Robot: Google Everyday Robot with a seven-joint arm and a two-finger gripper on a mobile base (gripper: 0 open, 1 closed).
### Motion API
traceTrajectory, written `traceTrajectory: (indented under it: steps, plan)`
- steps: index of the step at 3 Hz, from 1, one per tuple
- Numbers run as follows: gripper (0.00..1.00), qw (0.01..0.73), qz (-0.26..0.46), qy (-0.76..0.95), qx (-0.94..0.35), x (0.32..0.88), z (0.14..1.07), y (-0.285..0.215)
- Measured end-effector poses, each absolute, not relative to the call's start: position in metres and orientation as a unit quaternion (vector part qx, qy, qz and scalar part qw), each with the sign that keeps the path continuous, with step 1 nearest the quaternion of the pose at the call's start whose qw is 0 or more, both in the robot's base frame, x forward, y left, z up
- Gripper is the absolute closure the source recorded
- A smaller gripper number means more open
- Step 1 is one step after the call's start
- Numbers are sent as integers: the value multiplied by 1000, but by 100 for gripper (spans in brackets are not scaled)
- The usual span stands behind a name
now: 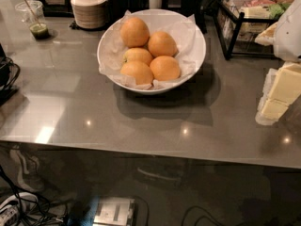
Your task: Pick orange from white bowl
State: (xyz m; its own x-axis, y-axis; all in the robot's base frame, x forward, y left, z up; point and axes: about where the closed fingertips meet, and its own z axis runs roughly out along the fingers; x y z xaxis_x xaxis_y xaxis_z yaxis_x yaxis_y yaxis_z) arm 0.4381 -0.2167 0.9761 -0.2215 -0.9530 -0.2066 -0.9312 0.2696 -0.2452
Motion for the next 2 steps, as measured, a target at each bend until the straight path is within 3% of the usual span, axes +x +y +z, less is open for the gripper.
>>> traceTrajectory:
  steps: [2]
  plan:
    - [0,174,-16,767,-618,447,976,-202]
